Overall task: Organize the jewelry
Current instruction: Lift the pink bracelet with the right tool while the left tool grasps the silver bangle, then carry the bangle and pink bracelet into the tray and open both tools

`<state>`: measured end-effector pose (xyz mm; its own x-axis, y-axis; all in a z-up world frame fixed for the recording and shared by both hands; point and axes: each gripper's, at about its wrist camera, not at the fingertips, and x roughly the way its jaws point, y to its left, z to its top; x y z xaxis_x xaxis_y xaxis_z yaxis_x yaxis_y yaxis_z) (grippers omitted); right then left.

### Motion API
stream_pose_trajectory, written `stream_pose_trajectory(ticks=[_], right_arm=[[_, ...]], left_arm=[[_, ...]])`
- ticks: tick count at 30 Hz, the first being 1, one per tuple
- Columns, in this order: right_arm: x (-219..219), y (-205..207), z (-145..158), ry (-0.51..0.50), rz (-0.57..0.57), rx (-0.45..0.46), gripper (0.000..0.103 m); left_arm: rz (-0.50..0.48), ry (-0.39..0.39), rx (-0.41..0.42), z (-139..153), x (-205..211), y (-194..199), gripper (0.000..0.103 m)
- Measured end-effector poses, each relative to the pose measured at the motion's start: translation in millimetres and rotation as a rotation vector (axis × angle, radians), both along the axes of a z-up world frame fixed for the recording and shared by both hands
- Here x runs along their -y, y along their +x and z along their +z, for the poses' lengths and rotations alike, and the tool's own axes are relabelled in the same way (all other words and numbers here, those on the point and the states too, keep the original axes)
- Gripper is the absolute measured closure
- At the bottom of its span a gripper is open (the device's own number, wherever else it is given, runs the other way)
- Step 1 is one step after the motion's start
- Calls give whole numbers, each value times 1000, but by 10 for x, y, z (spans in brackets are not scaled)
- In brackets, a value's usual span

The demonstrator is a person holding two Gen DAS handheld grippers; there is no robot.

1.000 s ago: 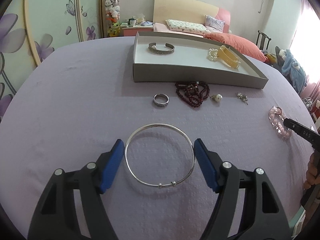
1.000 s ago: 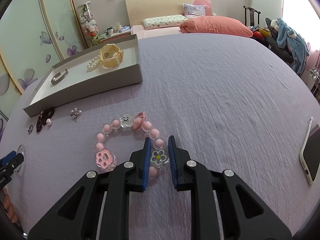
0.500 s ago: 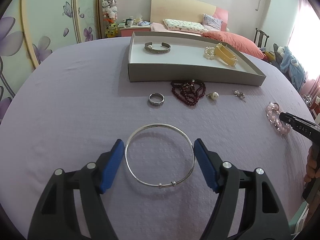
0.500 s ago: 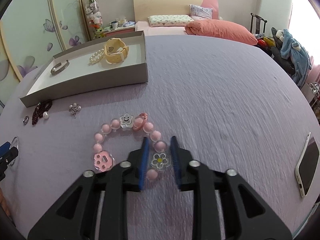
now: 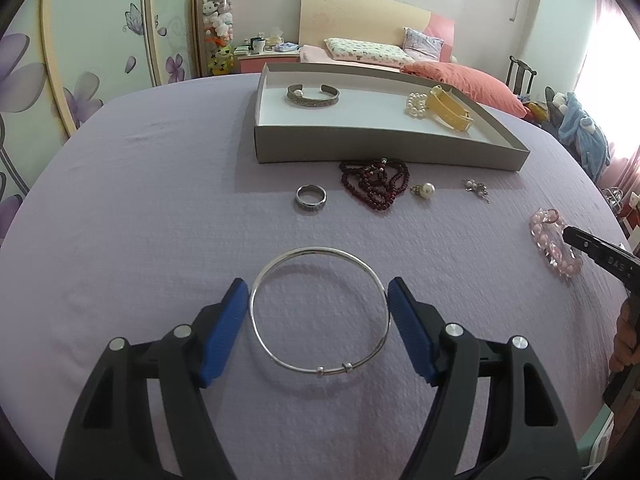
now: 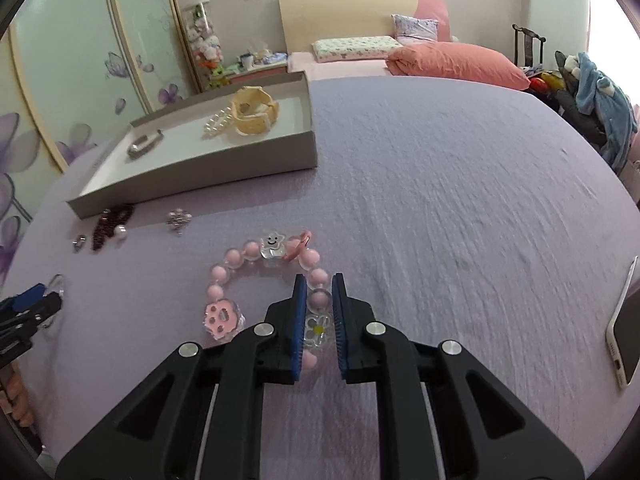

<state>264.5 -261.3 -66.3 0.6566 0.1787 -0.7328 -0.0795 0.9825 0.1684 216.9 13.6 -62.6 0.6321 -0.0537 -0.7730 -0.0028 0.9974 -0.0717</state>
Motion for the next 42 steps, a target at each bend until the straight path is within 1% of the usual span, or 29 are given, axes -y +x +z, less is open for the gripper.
stream_pose_trajectory(ticks=[4, 10, 13, 16, 19, 22, 26, 29, 42], right_arm=[[31, -90, 88, 73, 20, 32, 90], [8, -192, 287, 135, 54, 94, 90], [-35, -227, 395, 147, 76, 130, 90], [-85, -256, 489, 153, 93, 158, 90], [-146, -292, 546, 136, 103, 185, 90], [-182, -319, 569, 134, 109, 199, 90], [-209, -333, 592, 132, 111, 215, 90], [-211, -363, 619, 138, 113, 228, 90], [-239, -375, 824, 155, 120, 300, 90]], left_arm=[[0, 0, 1, -2, 4, 0, 33], [-5, -7, 8, 9, 21, -38, 33], [-14, -19, 32, 42, 32, -75, 33], [-29, -17, 71, 102, 67, -134, 33], [-43, -12, 117, 175, 114, -200, 33], [-56, -6, 168, 249, 169, -261, 33], [-67, -8, 214, 325, 221, -293, 33], [-69, -2, 240, 368, 238, -316, 33], [-65, -1, 305, 508, 262, -342, 33]])
